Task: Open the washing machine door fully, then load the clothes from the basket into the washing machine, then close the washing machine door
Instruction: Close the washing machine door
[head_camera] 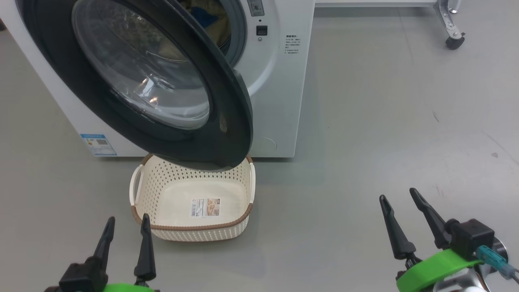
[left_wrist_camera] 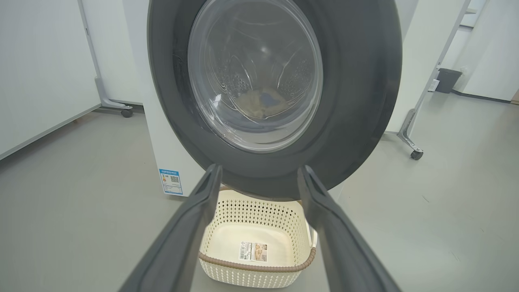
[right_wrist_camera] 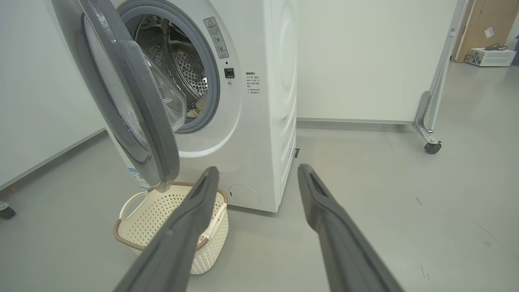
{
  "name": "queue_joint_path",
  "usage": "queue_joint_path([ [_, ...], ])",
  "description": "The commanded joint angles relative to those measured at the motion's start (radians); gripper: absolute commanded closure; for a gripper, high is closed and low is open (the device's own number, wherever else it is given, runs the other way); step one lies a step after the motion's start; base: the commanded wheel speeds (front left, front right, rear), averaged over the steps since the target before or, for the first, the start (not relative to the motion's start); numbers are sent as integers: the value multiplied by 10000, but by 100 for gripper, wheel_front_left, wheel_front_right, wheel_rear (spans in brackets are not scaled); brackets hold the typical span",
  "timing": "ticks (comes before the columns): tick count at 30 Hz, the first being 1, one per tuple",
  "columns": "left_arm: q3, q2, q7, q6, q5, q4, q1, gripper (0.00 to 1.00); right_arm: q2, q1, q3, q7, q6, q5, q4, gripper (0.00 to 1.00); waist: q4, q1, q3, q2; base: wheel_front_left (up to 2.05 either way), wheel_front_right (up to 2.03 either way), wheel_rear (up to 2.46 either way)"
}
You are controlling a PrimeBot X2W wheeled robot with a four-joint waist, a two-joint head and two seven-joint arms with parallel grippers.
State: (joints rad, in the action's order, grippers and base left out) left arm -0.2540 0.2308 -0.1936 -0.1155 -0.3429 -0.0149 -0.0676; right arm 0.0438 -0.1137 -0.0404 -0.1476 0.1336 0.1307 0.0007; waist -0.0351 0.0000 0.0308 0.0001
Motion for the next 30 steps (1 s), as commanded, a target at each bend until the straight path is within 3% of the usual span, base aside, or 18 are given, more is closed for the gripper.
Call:
queue_joint_path([
  [1, 328, 88, -68, -45, 3, -297, 288, 0, 64, 261, -171, 29, -29, -71, -387, 0, -5, 0, -1, -1, 0, 0, 0],
  [22, 155, 111, -123, -170, 22, -285, 420, 0, 64, 454, -45, -42, -29, -285, -555, 0, 65, 0, 160, -1, 0, 0, 0],
  [23, 148, 113, -126, -177, 23, -285, 427, 0, 64, 468, -35, -42, -29, -283, -571, 5, 68, 0, 176, -1, 0, 0, 0],
  [24, 138, 114, -128, -180, 23, -281, 437, 0, 64, 484, -18, -43, -29, -277, -588, 19, 73, 0, 194, -1, 0, 0, 0],
  [26, 119, 117, -136, -183, 26, -277, 466, 0, 64, 532, 29, -53, -29, -245, -610, 84, 86, 0, 238, -1, 0, 0, 0],
  [27, 107, 113, -141, -177, 19, -273, 485, 0, 64, 558, 50, -56, -29, -236, -616, 100, 99, 0, 260, -1, 0, 0, 0],
  [30, 56, 100, -159, -154, 20, -264, 583, 0, 64, 690, 105, -70, -29, -220, -604, 100, 177, 0, 366, -1, 0, 0, 0],
])
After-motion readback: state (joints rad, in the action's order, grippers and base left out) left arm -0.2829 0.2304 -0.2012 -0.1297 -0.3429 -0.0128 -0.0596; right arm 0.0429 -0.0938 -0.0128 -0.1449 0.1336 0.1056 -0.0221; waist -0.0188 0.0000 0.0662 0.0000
